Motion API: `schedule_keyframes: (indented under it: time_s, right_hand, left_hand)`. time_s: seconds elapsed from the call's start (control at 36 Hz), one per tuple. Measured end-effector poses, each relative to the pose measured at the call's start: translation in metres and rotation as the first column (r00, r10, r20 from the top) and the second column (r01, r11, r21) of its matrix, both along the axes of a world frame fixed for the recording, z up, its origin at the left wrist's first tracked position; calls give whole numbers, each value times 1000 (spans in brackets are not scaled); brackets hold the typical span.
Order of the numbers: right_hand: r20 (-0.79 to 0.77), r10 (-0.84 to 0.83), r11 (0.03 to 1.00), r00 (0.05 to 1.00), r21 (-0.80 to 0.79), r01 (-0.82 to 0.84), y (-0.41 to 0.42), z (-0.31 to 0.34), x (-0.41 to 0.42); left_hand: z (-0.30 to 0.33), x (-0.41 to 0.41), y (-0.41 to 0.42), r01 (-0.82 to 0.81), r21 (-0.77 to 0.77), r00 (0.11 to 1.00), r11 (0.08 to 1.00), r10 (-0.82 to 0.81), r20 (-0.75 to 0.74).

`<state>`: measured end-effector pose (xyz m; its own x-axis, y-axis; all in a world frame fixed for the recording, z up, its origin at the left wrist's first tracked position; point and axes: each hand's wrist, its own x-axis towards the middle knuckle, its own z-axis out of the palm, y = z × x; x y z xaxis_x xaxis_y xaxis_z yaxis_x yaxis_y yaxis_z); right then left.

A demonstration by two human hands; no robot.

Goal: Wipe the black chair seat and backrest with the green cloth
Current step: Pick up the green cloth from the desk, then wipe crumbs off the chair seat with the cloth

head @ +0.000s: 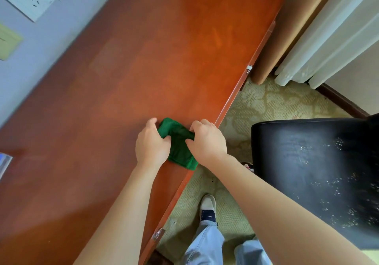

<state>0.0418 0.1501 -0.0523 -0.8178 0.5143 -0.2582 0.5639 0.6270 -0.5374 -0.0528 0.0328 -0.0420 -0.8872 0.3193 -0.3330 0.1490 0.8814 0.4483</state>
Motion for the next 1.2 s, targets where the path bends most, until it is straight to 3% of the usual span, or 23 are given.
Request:
schedule_keyframes:
  time_s: [0.17, 0.33, 0.5, 0.61, 0.78, 0.94, 1.06, 1.2]
  right_hand:
    - [42, -319, 913, 947, -253, 319, 40, 20, 56]
    - [59, -669, 627, 741, -491, 605, 96, 35, 141]
    - [114, -856, 331, 504, -627, 705, 152, 27, 248]
    - [147, -917, 163, 371, -712, 683, 174, 23, 308]
    - [176, -944, 31, 279, -796, 605, 203, 17, 406]
    - [160, -940, 8, 301, -872, 489, 232, 12, 466]
    - [130, -931, 16, 341, -919, 394, 247, 1, 485]
    - [51, -911, 39, 410, -977, 208, 261, -12, 489]
  left_hand:
    - [17, 40, 39, 71, 200, 986, 977, -99, 132]
    - [34, 106, 114, 208, 339, 927, 918, -295, 231]
    - [28, 206, 193, 328, 409, 837, 852, -463, 294]
    - [18, 268, 229, 360, 449, 788, 818, -524, 322]
    - [10, 367, 278, 491, 413, 743, 767, -617, 262]
    - [6, 425, 311, 655, 340, 665, 675, -729, 166]
    - [1, 441, 329, 659, 357, 624, 662, -746, 233]
    - [-14, 440, 343, 711, 383, 506, 590, -807, 304]
